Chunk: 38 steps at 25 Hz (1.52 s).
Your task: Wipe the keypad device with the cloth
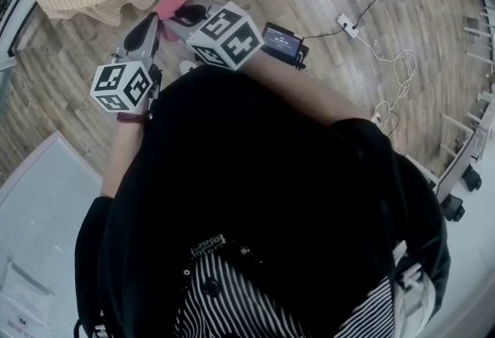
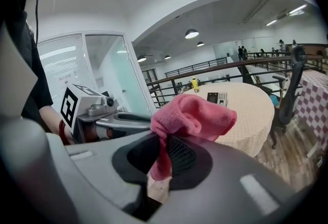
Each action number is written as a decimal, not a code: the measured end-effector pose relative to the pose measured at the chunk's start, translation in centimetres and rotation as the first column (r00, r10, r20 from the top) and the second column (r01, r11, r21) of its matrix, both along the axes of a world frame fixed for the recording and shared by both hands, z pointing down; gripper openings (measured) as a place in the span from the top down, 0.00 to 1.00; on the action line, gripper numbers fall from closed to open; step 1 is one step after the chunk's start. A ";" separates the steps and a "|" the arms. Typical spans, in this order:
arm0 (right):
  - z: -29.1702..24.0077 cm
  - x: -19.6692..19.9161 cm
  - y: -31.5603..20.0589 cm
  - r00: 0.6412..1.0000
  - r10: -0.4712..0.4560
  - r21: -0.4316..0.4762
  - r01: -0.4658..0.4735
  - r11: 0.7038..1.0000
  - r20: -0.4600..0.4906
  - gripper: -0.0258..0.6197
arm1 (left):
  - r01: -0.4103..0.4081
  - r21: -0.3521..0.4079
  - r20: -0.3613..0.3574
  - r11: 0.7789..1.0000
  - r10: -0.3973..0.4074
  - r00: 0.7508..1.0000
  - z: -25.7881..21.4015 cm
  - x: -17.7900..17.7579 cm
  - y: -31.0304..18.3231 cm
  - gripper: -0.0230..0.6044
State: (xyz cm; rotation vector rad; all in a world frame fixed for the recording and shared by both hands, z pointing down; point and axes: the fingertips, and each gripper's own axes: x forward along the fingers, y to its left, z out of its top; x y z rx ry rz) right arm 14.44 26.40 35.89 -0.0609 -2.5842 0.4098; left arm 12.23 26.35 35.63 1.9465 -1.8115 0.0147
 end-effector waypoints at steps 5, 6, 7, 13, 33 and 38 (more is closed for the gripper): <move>0.9 -3.8 3.0 0.999 -0.049 -0.003 0.049 0.999 -0.012 0.89 | 0.037 0.001 -0.023 0.999 -0.037 0.999 0.7 -3.9 3.0 0.96; 1.1 -4.9 4.0 0.998 -0.059 0.001 0.059 0.998 -0.015 0.89 | 0.046 0.004 -0.027 0.999 -0.046 0.999 1.0 -5.1 4.0 0.96; 1.2 -6.0 4.8 0.997 -0.069 0.005 0.069 0.998 -0.017 0.89 | 0.056 0.008 -0.031 0.998 -0.056 0.998 1.2 -6.1 4.8 0.96; 1.0 -9.0 7.4 0.991 -0.129 0.017 0.130 0.991 -0.043 0.89 | 0.118 0.021 -0.065 0.993 -0.117 0.991 1.0 -9.8 7.0 0.96; 3.3 -16.6 6.2 0.957 -0.287 -0.022 0.287 0.958 -0.046 0.89 | 0.262 -0.020 -0.069 0.965 -0.263 0.962 3.1 -17.4 6.1 0.96; 3.9 -20.6 2.8 0.948 -0.312 -0.049 0.309 0.950 -0.064 0.89 | 0.284 -0.046 -0.084 0.958 -0.287 0.954 3.8 -21.3 2.7 0.96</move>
